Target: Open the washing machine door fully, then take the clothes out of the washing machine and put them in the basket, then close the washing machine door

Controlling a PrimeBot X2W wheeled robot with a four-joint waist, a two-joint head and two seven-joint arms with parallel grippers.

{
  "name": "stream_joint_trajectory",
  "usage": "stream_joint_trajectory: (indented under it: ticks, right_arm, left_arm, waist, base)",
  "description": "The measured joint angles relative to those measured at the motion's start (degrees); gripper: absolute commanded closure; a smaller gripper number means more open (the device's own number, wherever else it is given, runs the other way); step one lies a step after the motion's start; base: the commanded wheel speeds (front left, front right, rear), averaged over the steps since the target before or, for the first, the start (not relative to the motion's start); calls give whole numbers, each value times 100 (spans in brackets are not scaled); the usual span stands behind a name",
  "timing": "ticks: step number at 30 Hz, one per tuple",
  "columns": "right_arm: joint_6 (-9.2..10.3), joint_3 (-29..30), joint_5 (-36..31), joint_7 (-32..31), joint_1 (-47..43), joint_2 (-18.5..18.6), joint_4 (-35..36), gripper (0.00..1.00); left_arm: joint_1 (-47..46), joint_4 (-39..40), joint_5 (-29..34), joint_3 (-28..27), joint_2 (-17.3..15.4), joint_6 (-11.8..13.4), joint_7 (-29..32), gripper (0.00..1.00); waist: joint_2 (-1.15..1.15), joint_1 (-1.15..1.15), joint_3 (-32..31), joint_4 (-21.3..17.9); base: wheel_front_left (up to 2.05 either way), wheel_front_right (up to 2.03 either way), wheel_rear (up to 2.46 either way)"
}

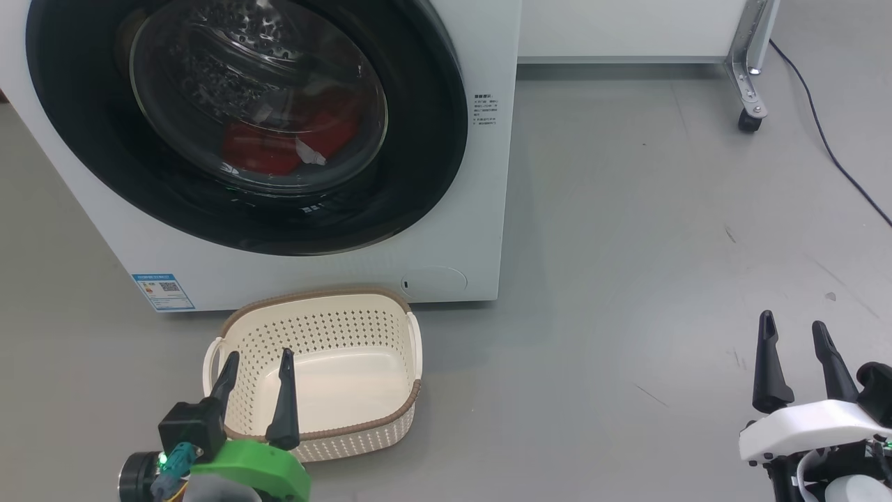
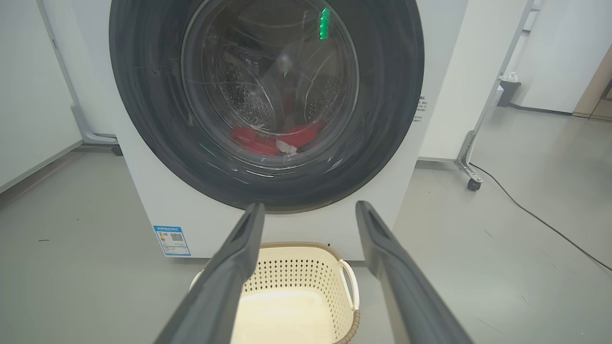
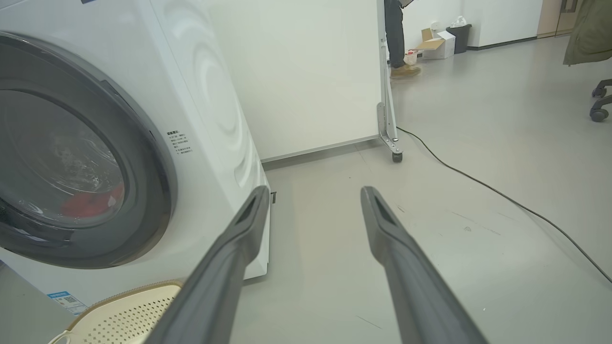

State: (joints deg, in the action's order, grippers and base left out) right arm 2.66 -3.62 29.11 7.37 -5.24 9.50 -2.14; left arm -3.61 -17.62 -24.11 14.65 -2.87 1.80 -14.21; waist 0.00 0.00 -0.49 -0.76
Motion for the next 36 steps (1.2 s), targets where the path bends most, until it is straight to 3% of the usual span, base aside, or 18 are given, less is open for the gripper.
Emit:
stream_joint_trajectory:
  ticks: [25, 36]
  right_arm:
    - [-1, -12, -44, 2, 10, 7, -86, 0]
    - [-209, -223, -96, 0, 16, 154, -52, 0]
  left_arm:
    - [-113, -196, -5, 27, 11, 2, -4, 0]
    - [-127, -221, -10, 56, 13, 2, -4, 0]
  waist:
    - [0, 0, 11, 24]
    - [0, 0, 57, 51]
  base:
    - [0, 0, 0]
    - [0, 0, 0]
